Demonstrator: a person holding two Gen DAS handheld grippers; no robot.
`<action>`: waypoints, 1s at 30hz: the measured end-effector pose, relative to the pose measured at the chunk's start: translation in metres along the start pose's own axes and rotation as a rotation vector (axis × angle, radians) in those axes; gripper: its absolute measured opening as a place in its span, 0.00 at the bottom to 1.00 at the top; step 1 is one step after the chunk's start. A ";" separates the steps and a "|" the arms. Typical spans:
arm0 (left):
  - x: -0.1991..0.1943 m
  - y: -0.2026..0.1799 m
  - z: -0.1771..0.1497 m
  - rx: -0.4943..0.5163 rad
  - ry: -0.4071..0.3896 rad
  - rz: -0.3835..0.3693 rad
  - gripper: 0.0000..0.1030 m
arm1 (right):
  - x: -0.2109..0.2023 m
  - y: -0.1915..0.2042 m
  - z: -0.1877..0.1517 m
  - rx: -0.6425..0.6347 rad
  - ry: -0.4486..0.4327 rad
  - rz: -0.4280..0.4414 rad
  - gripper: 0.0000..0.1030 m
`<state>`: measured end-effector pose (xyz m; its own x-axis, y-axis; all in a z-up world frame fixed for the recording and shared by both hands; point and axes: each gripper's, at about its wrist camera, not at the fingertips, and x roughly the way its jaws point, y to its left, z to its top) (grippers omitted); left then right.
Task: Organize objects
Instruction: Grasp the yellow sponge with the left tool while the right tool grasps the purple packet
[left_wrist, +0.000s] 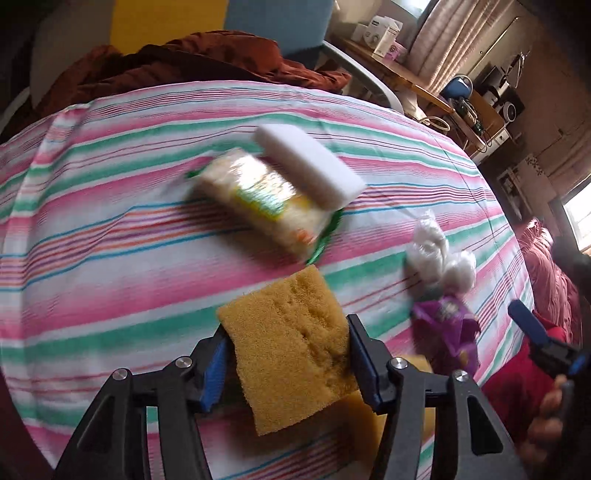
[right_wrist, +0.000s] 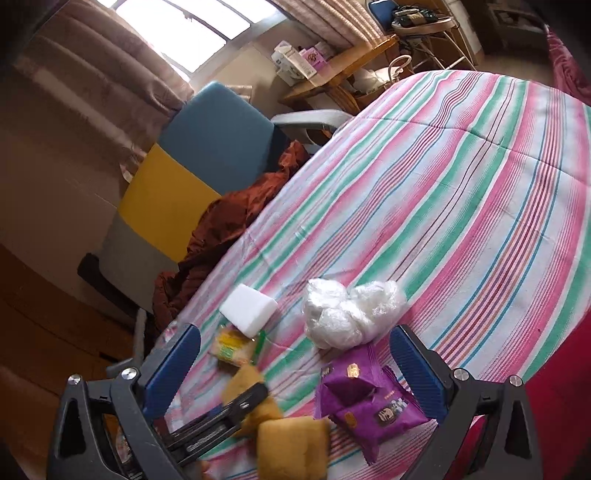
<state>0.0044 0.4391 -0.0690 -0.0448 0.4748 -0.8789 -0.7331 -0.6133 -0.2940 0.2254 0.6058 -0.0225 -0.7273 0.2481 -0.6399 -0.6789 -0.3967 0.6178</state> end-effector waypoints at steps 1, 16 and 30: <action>-0.004 0.006 -0.005 0.002 -0.004 0.001 0.57 | 0.003 0.001 -0.001 -0.010 0.015 -0.017 1.00; -0.047 0.041 -0.089 0.061 -0.069 -0.043 0.57 | 0.063 0.019 -0.022 -0.301 0.203 -0.377 0.95; -0.046 0.041 -0.095 0.075 -0.114 -0.060 0.56 | 0.082 0.039 -0.037 -0.458 0.258 -0.384 0.40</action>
<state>0.0406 0.3324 -0.0764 -0.0728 0.5805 -0.8110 -0.7853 -0.5347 -0.3122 0.1428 0.5776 -0.0680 -0.3554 0.2496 -0.9008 -0.7326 -0.6729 0.1026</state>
